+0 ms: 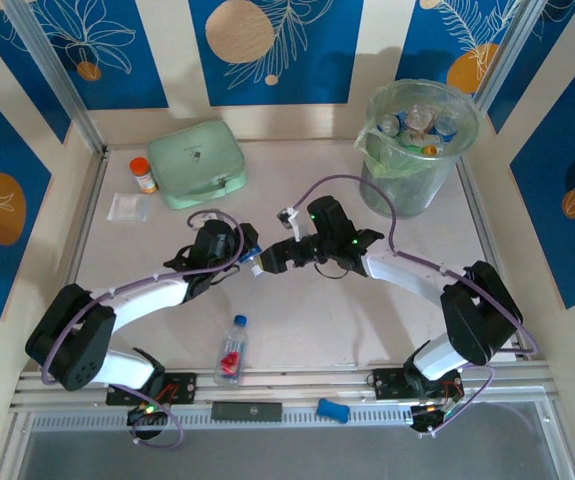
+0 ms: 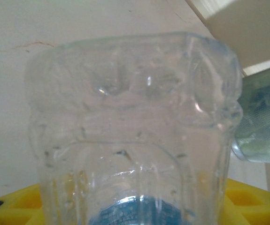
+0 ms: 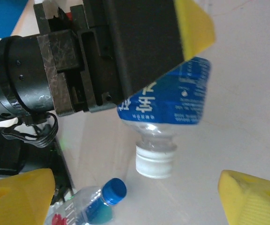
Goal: Put the plastic bottles in the bin
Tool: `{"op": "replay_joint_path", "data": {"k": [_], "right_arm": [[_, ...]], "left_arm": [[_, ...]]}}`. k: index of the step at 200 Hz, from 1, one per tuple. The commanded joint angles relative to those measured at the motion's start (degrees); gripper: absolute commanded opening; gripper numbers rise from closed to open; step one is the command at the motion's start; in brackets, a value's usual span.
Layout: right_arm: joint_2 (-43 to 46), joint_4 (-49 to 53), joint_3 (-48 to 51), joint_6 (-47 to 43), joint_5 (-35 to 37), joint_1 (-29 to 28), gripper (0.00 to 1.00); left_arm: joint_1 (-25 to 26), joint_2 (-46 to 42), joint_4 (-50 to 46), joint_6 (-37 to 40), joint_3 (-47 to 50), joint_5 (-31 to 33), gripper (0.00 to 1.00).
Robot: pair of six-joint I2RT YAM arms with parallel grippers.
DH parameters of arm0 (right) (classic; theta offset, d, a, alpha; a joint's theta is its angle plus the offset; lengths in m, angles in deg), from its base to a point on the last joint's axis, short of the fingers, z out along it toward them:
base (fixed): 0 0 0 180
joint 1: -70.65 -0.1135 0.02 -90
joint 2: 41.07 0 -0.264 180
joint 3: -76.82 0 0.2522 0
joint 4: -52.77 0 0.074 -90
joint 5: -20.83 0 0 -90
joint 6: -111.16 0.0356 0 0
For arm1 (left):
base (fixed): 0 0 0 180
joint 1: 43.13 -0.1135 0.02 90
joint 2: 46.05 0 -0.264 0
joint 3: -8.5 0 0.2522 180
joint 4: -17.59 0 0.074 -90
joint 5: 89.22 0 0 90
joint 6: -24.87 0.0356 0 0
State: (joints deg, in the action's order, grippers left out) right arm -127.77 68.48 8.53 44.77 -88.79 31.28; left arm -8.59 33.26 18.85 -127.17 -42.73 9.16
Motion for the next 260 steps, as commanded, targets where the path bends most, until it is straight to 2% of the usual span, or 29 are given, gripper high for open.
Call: {"op": "replay_joint_path", "data": {"k": [1,43,90,155,168,187,207,242,260], "right_arm": [[-2.5,-4.2,0.1,1.9,-4.6,-0.4,0.90],[-4.5,-5.4,-0.4,1.6,-2.6,-0.4,0.89],[-7.4,-7.4,-2.1,2.3,-3.7,-0.4,0.88],[-10.5,-9.1,-3.8,4.2,-5.3,-0.7,0.81],[-10.7,-9.0,-3.9,4.3,-5.4,-0.7,0.77],[-11.0,-9.0,-3.9,4.3,-5.4,-0.8,0.65],[-10.8,-9.3,-3.8,4.3,-5.3,-0.7,0.57],[-10.4,-9.8,-3.1,4.3,-4.8,0.0,0.52],[-10.0,-9.5,-2.8,4.3,-4.4,0.5,0.52]], "left_arm": [[-0.5,-1.2,3.1,-1.0,-1.2,-5.6,0.54],[-0.5,-2.3,6.3,-5.5,1.0,-9.7,0.55],[-0.3,-2.4,9.0,-9.1,3.0,-12.9,0.55],[0.9,-1.9,13.6,-11.0,4.4,-13.3,0.59],[0.9,-1.7,15.8,-11.4,4.9,-13.4,0.59],[1.0,-1.2,17.6,-11.6,5.2,-14.1,0.61],[1.0,-0.7,18.7,-11.7,5.3,-15.1,0.63],[1.0,0.0,20.2,-12.0,5.7,-16.2,0.74],[0.9,-0.5,19.4,-11.6,5.8,-16.1,0.91]]}}
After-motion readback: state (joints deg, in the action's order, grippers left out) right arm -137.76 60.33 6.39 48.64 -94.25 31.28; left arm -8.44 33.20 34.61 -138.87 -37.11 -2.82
